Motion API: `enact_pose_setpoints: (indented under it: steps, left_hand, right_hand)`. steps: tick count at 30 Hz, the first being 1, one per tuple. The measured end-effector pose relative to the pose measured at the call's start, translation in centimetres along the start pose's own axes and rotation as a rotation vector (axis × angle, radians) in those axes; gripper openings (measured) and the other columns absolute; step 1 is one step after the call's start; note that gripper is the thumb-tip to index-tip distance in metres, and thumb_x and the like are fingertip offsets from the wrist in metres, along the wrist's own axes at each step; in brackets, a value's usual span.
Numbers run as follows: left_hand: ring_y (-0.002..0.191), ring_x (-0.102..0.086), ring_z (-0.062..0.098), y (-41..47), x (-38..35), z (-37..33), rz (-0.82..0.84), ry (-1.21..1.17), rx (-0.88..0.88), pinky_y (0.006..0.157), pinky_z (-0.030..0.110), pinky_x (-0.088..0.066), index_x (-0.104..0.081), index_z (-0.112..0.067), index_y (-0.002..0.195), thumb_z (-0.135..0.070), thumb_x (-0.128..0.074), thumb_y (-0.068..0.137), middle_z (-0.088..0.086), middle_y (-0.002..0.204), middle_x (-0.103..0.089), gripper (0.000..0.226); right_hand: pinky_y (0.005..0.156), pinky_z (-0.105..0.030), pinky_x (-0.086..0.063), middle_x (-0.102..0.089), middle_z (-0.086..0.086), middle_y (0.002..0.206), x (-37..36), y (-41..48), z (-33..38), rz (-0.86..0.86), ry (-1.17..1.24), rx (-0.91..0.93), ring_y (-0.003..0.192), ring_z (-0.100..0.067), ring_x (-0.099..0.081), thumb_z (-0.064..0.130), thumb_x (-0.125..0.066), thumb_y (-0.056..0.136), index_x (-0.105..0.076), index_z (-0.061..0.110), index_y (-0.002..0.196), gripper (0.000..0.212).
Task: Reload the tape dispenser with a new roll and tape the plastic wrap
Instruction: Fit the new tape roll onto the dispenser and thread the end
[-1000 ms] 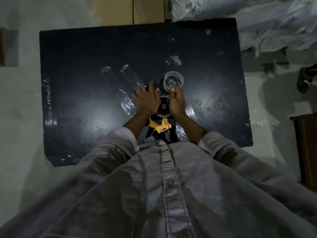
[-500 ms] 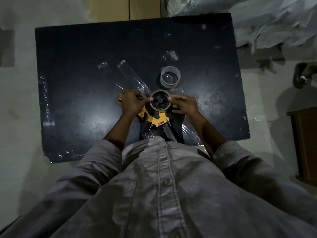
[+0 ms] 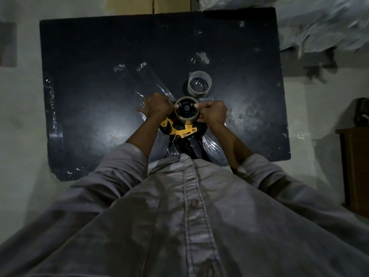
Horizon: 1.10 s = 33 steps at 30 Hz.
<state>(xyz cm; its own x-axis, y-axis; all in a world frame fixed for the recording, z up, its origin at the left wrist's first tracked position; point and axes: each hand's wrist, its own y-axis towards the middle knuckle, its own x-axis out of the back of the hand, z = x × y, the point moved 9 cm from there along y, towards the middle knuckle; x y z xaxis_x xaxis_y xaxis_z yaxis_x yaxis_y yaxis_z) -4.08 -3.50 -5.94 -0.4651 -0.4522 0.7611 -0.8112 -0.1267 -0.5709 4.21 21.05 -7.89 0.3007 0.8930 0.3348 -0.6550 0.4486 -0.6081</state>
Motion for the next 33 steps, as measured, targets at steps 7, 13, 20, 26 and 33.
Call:
enact_pose_setpoints:
  steps: [7, 13, 20, 26, 33]
  left_hand:
    - [0.143, -0.048, 0.032, -3.1, 0.7, 1.5, -0.223, -0.129, -0.149, 0.109, 0.052, -0.038, -0.083, -0.035, 0.084, -0.072, -0.088, 0.075, -0.006, 0.114, -0.079, 0.038]
    - [0.151, -0.033, 0.034, -8.9, -0.6, 1.9, -0.331, -0.138, -0.33, 0.114, 0.048, -0.032, -0.087, -0.04, 0.084, -0.078, -0.091, 0.06, -0.005, 0.154, -0.053, 0.045]
    - [0.164, -0.023, 0.042, -9.9, -1.9, 0.4, -0.407, 0.103, -0.319, 0.127, 0.059, -0.022, -0.088, -0.039, 0.088, -0.095, -0.078, 0.059, 0.008, 0.174, -0.037, 0.063]
    - [0.163, -0.021, 0.042, -9.2, -3.0, 0.1, -0.416, 0.167, -0.284, 0.128, 0.063, -0.021, -0.089, -0.032, 0.084, -0.087, -0.075, 0.07, 0.01, 0.171, -0.037, 0.058]
    - [0.164, -0.018, 0.04, -9.8, -2.9, 0.2, -0.46, 0.128, -0.295, 0.126, 0.066, -0.022, -0.087, -0.034, 0.081, -0.078, -0.079, 0.076, 0.007, 0.175, -0.035, 0.045]
  right_hand:
    - [0.073, -0.047, -0.072, -0.083, -0.016, 0.097, 0.8, -0.8, -1.6, 0.152, 0.063, -0.047, 0.088, -0.036, -0.082, 0.024, -0.095, 0.09, -0.082, 0.001, 0.109, 0.034]
    - [0.081, -0.042, -0.071, -0.086, -0.005, 0.093, 1.2, -0.8, -1.5, 0.113, -0.023, 0.035, 0.081, -0.02, -0.081, 0.042, -0.094, 0.088, -0.084, 0.017, 0.101, 0.03]
    - [0.074, -0.033, -0.063, -0.085, 0.0, 0.094, 1.5, -1.6, -0.4, 0.143, -0.001, 0.074, 0.07, -0.01, -0.075, 0.04, -0.085, 0.096, -0.084, 0.02, 0.109, 0.024]
    - [0.072, -0.033, -0.058, -0.085, -0.007, 0.102, 2.0, -2.4, -0.8, 0.162, 0.024, 0.078, 0.073, -0.014, -0.072, 0.031, -0.081, 0.1, -0.082, 0.028, 0.098, 0.004]
    - [0.055, -0.011, -0.05, -0.082, -0.005, 0.099, 2.1, -3.6, -1.9, 0.169, 0.018, 0.091, 0.068, -0.005, -0.069, 0.025, -0.08, 0.103, -0.08, 0.023, 0.099, 0.005]
